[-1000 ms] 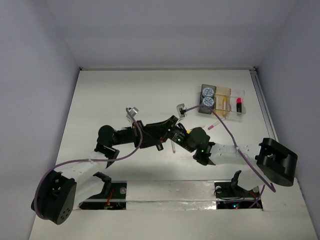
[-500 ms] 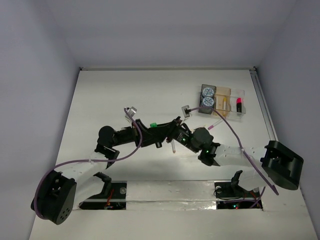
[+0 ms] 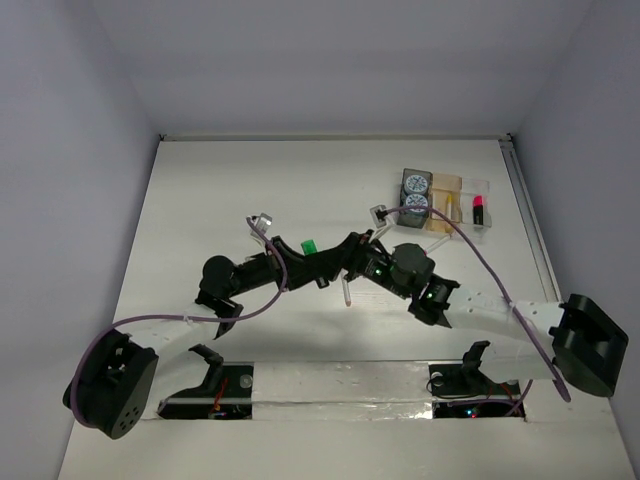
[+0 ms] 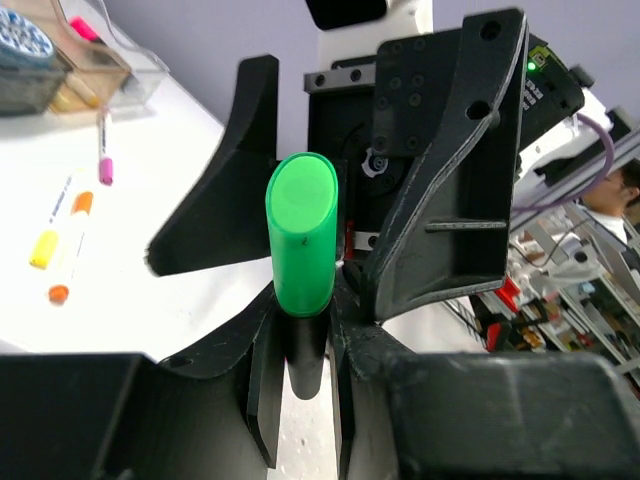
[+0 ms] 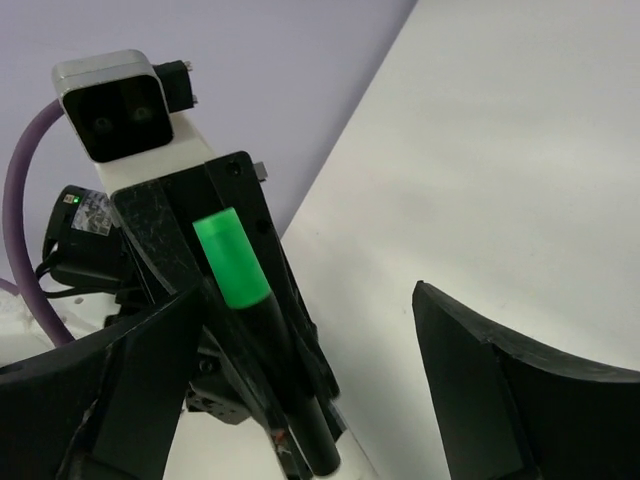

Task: Sort the stationery into containers
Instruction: Close the pen cap on the pen.

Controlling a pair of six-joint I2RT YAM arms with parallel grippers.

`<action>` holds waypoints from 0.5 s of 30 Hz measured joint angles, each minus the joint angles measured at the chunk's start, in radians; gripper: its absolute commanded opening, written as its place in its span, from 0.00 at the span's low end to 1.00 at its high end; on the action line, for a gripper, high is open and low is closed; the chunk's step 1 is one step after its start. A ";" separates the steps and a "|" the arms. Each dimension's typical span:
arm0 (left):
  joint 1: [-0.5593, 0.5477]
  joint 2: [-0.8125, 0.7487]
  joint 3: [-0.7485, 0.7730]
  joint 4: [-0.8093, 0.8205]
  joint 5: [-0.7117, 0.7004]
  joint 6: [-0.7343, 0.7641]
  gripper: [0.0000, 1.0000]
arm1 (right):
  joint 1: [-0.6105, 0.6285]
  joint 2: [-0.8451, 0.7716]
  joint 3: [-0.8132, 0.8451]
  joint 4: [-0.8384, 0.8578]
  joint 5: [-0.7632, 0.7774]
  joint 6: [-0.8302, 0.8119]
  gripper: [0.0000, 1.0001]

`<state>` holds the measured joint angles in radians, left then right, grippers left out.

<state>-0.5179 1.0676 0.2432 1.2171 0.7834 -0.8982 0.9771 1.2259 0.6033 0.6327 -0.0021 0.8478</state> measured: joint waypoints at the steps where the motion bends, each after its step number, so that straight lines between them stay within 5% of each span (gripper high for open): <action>1: 0.000 0.000 0.000 0.006 -0.010 0.002 0.00 | -0.008 -0.019 0.000 -0.021 -0.006 -0.009 0.93; 8: 0.001 0.015 0.000 0.049 -0.048 0.006 0.00 | -0.071 -0.192 0.001 -0.201 -0.066 -0.139 0.94; 11: 0.001 0.036 0.000 0.051 -0.047 0.006 0.00 | -0.093 -0.218 0.010 -0.262 -0.108 -0.200 0.82; 13: 0.000 0.051 0.000 0.052 -0.041 0.005 0.00 | -0.109 -0.216 0.012 -0.289 -0.151 -0.245 0.46; 15: 0.000 0.069 0.000 0.055 -0.029 -0.001 0.00 | -0.127 -0.202 0.020 -0.317 -0.206 -0.274 0.39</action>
<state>-0.5182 1.1370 0.2432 1.2716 0.7547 -0.8993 0.8505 1.0237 0.6235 0.3161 -0.2081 0.5735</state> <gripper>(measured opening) 0.156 0.464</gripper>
